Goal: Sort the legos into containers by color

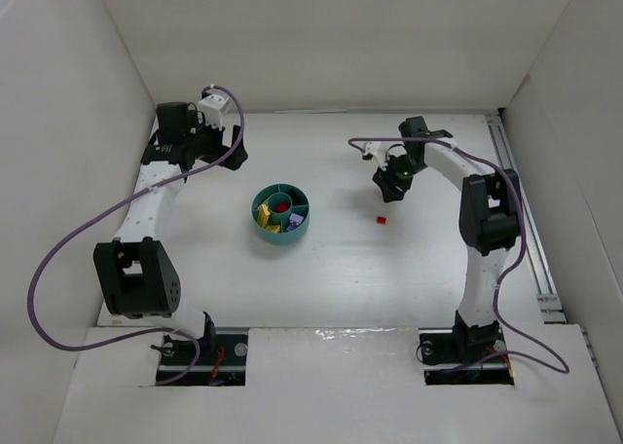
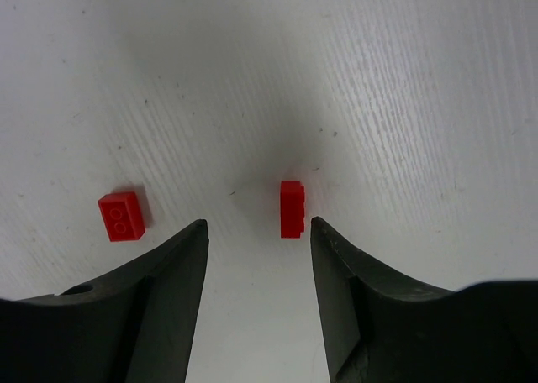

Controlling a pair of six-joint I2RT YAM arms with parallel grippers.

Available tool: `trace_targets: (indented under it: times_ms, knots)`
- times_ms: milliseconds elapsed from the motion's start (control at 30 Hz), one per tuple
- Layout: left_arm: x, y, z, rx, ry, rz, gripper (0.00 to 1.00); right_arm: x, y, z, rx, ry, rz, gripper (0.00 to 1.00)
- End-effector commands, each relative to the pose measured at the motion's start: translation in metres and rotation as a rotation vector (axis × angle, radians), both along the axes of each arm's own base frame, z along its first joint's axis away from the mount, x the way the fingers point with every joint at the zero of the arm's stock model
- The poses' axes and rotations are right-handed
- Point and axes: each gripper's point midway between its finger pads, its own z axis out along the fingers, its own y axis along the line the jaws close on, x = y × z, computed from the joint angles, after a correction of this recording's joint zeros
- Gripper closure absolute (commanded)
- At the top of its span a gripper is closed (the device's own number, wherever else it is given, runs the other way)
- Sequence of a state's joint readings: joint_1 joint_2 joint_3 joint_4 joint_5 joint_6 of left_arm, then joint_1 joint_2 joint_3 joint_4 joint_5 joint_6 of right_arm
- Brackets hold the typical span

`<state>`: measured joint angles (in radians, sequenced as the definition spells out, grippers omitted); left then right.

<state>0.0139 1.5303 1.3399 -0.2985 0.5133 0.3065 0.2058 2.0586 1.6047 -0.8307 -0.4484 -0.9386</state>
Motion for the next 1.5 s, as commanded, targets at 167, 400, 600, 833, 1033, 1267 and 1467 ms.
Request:
trace_targets:
  times_ms: [167, 400, 600, 833, 1033, 1267, 1467]
  knots:
    - [0.001, 0.003, 0.024, 0.012, -0.062, 0.002, 0.01, 0.019, 0.014, 0.002, 0.010, -0.021, 0.003, 0.47]
    - [0.004, 0.005, 0.024, 0.017, -0.062, 0.009, 0.01, 0.020, 0.009, -0.005, -0.023, -0.009, -0.006, 0.55]
    - [0.006, 0.007, 0.020, 0.022, -0.052, 0.017, 0.01, 0.021, 0.003, -0.010, -0.058, -0.008, -0.016, 0.67]
    - [0.008, 0.007, 0.020, 0.022, -0.052, 0.017, 0.01, 0.021, 0.005, -0.011, -0.068, -0.010, -0.010, 0.89]
    - [0.006, 0.005, 0.016, 0.017, -0.043, 0.009, 0.01, 0.013, 0.025, 0.033, 0.038, -0.033, -0.035, 0.98]
    - [-0.003, 0.001, 0.020, -0.009, -0.055, 0.001, 0.01, -0.017, 0.128, 0.184, 0.453, -0.044, -0.069, 0.98]
    - [-0.006, -0.002, 0.022, -0.042, -0.061, 0.012, 0.01, -0.066, 0.212, 0.241, 0.648, 0.022, -0.029, 0.98]
